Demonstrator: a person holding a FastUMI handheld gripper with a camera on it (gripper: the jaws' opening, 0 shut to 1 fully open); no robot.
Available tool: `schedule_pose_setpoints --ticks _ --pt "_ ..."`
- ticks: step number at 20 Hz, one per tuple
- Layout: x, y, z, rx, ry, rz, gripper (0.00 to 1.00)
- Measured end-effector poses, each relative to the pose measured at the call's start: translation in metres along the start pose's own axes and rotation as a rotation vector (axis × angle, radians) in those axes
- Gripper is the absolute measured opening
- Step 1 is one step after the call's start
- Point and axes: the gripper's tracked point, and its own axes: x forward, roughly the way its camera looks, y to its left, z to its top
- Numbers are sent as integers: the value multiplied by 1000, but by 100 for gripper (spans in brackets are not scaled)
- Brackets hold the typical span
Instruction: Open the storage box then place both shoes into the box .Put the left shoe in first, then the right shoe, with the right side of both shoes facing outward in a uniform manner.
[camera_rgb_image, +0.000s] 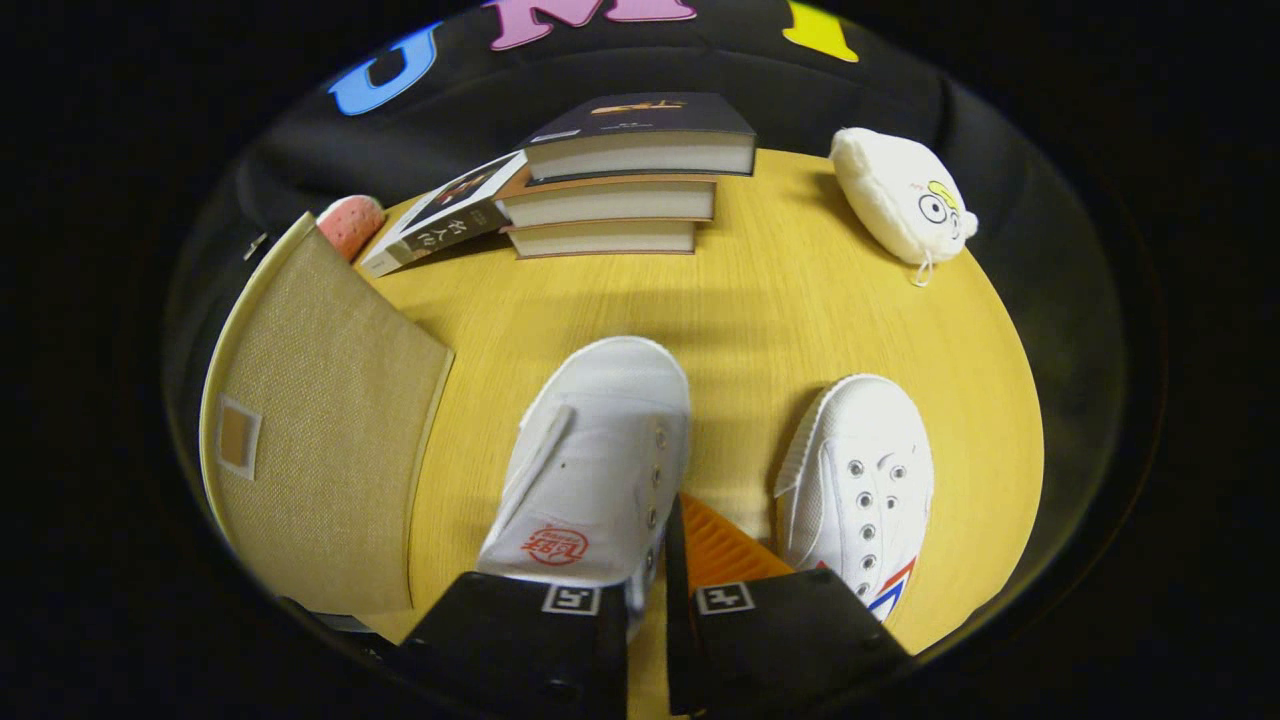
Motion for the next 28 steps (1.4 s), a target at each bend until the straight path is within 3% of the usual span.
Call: schedule_pose_setpoints --ticks 2,4,9,16,22,28 --pt "-1 0 2 -6 -2 21 9" --pt "-3 1 -1 24 23 32 8" --pt "-35 13 3 139 18 33 8" --pt "-134 35 37 239 -91 -2 7" --pt "-199 91 66 327 -168 32 7" --pt "-208 169 95 322 -186 117 7"
